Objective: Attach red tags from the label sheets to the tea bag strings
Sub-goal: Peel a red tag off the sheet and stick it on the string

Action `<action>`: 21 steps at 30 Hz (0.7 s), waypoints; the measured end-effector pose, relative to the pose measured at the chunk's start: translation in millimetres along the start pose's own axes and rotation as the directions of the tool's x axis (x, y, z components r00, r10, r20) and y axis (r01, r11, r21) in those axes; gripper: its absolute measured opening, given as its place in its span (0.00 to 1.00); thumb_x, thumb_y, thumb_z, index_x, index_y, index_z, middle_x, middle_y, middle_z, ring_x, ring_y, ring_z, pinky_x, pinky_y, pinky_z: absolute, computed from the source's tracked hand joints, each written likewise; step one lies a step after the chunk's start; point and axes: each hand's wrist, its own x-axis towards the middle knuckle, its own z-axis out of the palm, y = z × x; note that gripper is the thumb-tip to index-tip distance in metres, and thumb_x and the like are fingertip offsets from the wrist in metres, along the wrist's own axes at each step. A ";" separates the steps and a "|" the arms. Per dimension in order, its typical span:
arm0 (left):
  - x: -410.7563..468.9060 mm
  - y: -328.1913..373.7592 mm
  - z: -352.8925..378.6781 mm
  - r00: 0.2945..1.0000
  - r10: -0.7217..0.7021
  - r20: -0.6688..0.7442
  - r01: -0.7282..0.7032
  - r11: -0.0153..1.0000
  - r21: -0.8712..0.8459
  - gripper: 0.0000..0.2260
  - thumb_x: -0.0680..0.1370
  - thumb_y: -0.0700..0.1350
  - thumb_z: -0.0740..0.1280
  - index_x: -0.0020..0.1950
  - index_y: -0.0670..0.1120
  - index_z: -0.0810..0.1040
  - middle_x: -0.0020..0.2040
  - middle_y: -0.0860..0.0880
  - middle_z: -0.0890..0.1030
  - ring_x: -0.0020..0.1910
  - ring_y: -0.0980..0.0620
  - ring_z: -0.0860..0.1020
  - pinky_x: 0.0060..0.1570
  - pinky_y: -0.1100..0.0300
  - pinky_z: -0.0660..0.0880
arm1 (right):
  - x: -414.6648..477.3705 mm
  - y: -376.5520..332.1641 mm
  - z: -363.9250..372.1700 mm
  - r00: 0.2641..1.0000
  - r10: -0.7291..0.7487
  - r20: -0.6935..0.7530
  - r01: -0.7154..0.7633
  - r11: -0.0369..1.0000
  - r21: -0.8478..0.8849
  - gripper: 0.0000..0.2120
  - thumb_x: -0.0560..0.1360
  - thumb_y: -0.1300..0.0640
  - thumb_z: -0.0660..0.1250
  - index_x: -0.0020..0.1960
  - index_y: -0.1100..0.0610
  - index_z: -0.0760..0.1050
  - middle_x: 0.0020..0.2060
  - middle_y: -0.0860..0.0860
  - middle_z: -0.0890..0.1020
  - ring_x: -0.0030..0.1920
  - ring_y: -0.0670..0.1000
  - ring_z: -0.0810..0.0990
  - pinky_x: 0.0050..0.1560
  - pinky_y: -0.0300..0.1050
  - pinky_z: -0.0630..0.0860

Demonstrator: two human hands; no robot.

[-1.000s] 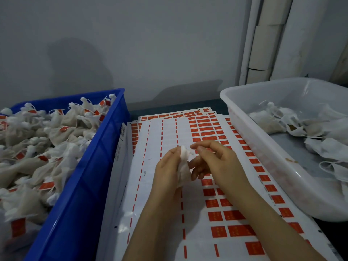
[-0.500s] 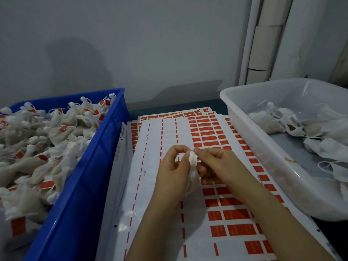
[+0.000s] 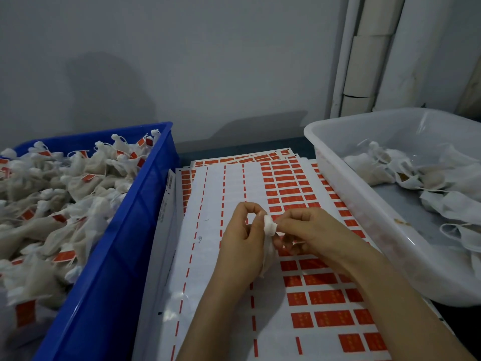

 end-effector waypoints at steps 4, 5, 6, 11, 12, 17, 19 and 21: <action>-0.5 0.8 0.1 0.999 0.023 0.038 -0.023 1.000 0.007 0.05 0.80 0.50 0.58 0.47 0.60 0.69 0.45 0.57 0.80 0.40 0.59 0.79 0.29 0.78 0.72 | -0.2 -0.8 4.0 1.000 0.015 -0.026 -0.013 0.997 0.075 0.14 0.67 0.38 0.66 0.39 0.47 0.81 0.34 0.44 0.82 0.38 0.47 0.83 0.34 0.33 0.76; -1.0 0.9 -0.1 0.998 0.035 0.056 -0.035 0.999 0.010 0.05 0.80 0.49 0.58 0.46 0.60 0.69 0.43 0.60 0.79 0.39 0.62 0.80 0.29 0.78 0.71 | -0.5 -1.3 4.6 1.000 0.010 -0.022 -0.009 0.997 0.082 0.16 0.63 0.37 0.65 0.39 0.48 0.81 0.33 0.44 0.82 0.37 0.46 0.83 0.33 0.32 0.76; -1.3 0.9 0.0 0.996 0.046 0.075 -0.047 0.999 0.012 0.06 0.80 0.49 0.58 0.46 0.60 0.69 0.41 0.62 0.77 0.38 0.65 0.79 0.29 0.78 0.71 | -0.8 -1.5 4.4 1.000 0.001 -0.019 0.000 0.997 0.078 0.17 0.61 0.37 0.65 0.39 0.48 0.81 0.33 0.45 0.82 0.36 0.45 0.83 0.33 0.32 0.76; -1.7 0.3 -0.2 0.993 0.055 0.109 -0.056 0.998 0.005 0.06 0.81 0.49 0.58 0.47 0.59 0.70 0.42 0.63 0.78 0.39 0.61 0.80 0.32 0.75 0.74 | -3.2 -3.1 -3.1 0.999 -0.035 -0.016 0.035 0.999 0.008 0.13 0.61 0.37 0.65 0.37 0.42 0.81 0.33 0.45 0.82 0.35 0.44 0.82 0.34 0.31 0.75; -1.5 0.1 -0.5 0.993 0.052 0.102 -0.052 0.999 0.002 0.05 0.81 0.49 0.58 0.47 0.59 0.70 0.43 0.61 0.79 0.40 0.59 0.80 0.33 0.74 0.75 | -3.1 -2.7 -4.1 1.000 -0.028 -0.010 0.028 1.000 -0.005 0.10 0.64 0.39 0.65 0.37 0.42 0.81 0.33 0.45 0.82 0.34 0.44 0.81 0.34 0.31 0.74; -1.3 0.8 -2.0 0.996 0.043 0.083 -0.042 0.999 -0.009 0.04 0.80 0.50 0.59 0.46 0.58 0.71 0.42 0.56 0.81 0.39 0.57 0.80 0.31 0.75 0.74 | -1.4 -1.0 -7.2 0.999 -0.013 -0.044 0.010 0.998 -0.069 0.08 0.73 0.48 0.66 0.37 0.45 0.81 0.31 0.44 0.81 0.32 0.43 0.79 0.34 0.30 0.72; -1.5 0.5 -1.5 0.996 0.034 0.088 -0.033 0.999 -0.009 0.04 0.80 0.50 0.59 0.46 0.57 0.71 0.40 0.56 0.80 0.37 0.58 0.80 0.30 0.74 0.74 | -0.4 -0.6 -6.8 0.998 -0.019 -0.062 0.014 0.996 -0.084 0.08 0.73 0.49 0.67 0.37 0.46 0.80 0.30 0.43 0.81 0.31 0.44 0.78 0.34 0.31 0.72; -1.2 -0.3 -0.7 0.996 0.025 0.086 -0.026 1.000 0.007 0.04 0.80 0.50 0.60 0.46 0.57 0.71 0.40 0.57 0.80 0.37 0.58 0.80 0.31 0.73 0.74 | 1.3 1.0 -5.0 0.996 -0.027 -0.082 0.018 0.995 -0.101 0.08 0.74 0.50 0.66 0.37 0.48 0.80 0.28 0.42 0.80 0.31 0.44 0.77 0.33 0.31 0.72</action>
